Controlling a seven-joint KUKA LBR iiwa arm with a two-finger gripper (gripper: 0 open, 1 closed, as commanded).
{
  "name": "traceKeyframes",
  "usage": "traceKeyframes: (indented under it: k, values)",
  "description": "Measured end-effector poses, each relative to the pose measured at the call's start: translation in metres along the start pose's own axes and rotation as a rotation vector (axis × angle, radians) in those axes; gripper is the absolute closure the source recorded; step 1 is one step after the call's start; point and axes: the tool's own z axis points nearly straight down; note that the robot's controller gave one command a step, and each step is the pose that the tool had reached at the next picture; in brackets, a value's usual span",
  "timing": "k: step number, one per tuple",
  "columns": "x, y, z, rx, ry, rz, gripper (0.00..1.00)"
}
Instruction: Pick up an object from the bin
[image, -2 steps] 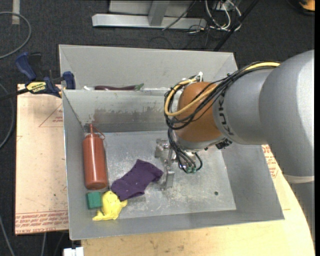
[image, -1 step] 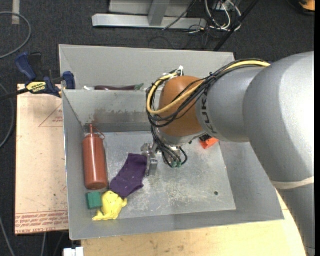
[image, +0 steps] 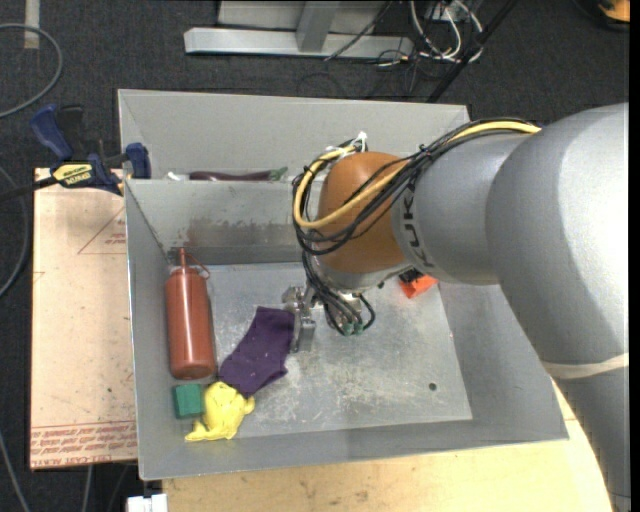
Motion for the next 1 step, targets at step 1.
traceKeyframes:
  k: [1]
  values:
    - [-0.0073,-0.0034,-0.1379,-0.001,-0.004,-0.007,1.0]
